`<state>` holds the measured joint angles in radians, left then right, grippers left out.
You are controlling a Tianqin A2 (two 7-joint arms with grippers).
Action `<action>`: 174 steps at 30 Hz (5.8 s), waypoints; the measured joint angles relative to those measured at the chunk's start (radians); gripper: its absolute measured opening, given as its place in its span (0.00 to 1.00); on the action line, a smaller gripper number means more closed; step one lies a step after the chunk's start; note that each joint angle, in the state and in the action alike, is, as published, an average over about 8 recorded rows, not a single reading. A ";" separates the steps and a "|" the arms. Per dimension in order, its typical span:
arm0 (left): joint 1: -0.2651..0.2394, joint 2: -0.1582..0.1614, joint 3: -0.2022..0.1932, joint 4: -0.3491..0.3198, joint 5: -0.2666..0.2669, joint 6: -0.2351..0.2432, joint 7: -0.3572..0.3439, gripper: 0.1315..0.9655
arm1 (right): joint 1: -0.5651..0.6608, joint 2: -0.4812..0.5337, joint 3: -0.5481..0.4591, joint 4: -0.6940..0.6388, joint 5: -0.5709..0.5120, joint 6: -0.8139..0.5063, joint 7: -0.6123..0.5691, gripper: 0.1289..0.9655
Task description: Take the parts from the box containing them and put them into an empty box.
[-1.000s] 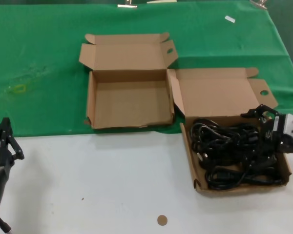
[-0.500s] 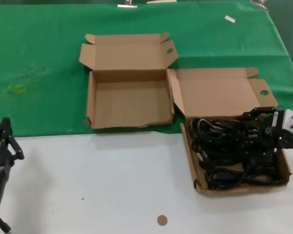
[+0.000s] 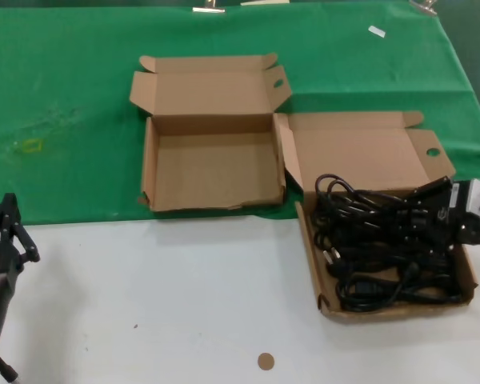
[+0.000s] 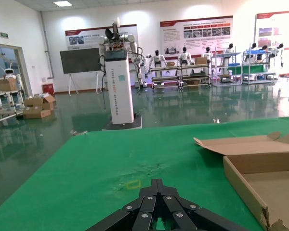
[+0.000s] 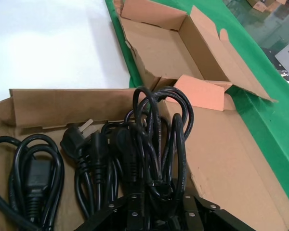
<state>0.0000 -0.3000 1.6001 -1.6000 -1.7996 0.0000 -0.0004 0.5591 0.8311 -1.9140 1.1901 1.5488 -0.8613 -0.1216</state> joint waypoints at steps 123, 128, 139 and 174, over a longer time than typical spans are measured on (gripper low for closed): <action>0.000 0.000 0.000 0.000 0.000 0.000 0.000 0.21 | 0.364 -0.650 -0.109 -0.433 -0.150 0.318 -0.078 0.88; 0.000 0.000 0.000 0.000 0.000 0.000 0.000 0.30 | 0.286 -0.640 -0.074 -0.362 -0.117 0.363 -0.061 0.93; 0.000 0.000 0.000 0.000 0.000 0.000 0.000 0.56 | 0.115 -0.618 0.005 -0.206 -0.042 0.464 -0.024 1.00; 0.000 0.000 0.000 0.000 0.000 0.000 0.000 1.00 | -0.426 -0.548 0.253 0.288 0.193 0.783 0.093 1.00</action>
<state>0.0000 -0.3000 1.6000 -1.6000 -1.8000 0.0000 -0.0001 0.1332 0.2828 -1.6611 1.4783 1.7420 -0.0785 -0.0288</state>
